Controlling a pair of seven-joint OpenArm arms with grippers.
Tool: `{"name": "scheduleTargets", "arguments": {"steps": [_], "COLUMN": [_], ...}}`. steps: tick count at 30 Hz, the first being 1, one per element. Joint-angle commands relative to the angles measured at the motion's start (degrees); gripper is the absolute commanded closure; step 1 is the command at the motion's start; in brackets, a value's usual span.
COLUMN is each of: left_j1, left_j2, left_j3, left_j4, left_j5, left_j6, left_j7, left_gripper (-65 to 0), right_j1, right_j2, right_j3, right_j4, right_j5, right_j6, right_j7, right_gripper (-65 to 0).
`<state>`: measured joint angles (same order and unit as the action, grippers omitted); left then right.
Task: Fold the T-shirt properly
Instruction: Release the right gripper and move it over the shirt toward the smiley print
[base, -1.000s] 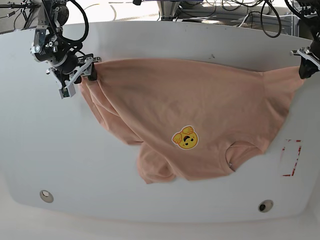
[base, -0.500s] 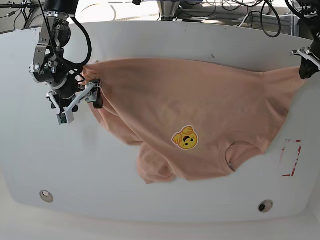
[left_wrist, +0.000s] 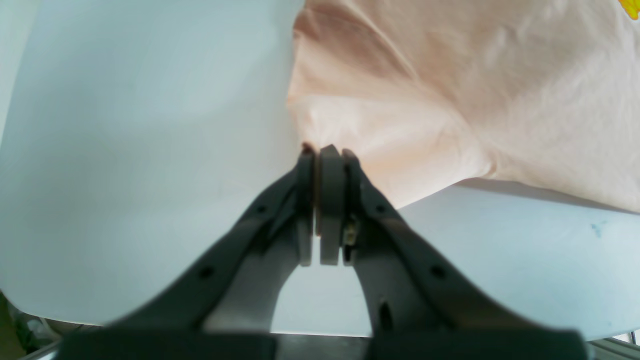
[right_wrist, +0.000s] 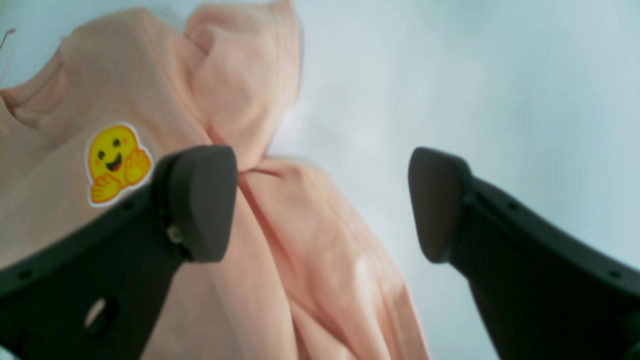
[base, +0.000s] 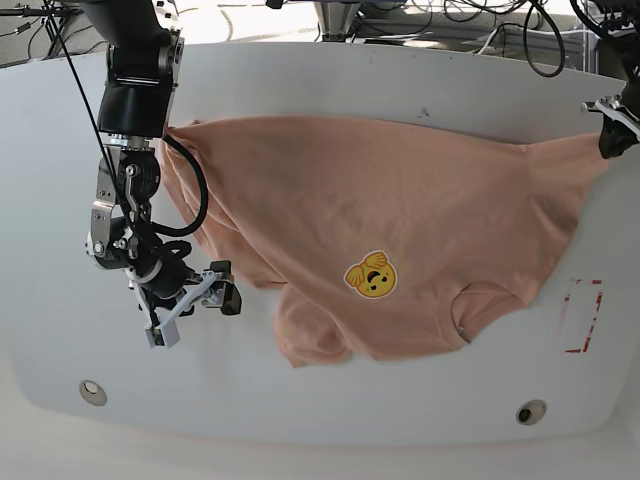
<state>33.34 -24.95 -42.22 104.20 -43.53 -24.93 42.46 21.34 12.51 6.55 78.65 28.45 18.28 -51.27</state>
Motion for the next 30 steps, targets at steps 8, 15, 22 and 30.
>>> {"name": "scheduleTargets", "arguments": {"steps": [8,15,22,30], "left_j1": [0.02,0.02,-0.95,-1.12], "left_j2": [-0.85,-0.85,-0.85,-0.85], "left_j3": [-0.46,-0.46,-0.38,-0.38], "left_j4": [0.90,0.98,0.98,0.98], "left_j5": [-0.56,-0.65,-0.65,-0.65], "left_j6": [-0.08,-0.08,-0.08,-0.08], "left_j7": [-1.09,-1.09,-1.09,-1.09], "left_gripper": [0.0,0.0,0.0,0.0], "right_j1": [11.58,16.06,16.59,15.45], "right_j2": [-0.07,-1.48,-4.12,-7.63], "right_j3": [-8.08,-12.66,-13.10,-12.92], "right_j4": [-20.76,-33.60,-37.29,-37.55], "right_j5": [0.43,0.52,0.34,0.26], "right_j6": [0.40,0.49,0.49,0.49], "right_j7": [12.01,19.66,22.21,23.09], "right_gripper": [-51.0,-51.0,-51.0,-51.0]}}
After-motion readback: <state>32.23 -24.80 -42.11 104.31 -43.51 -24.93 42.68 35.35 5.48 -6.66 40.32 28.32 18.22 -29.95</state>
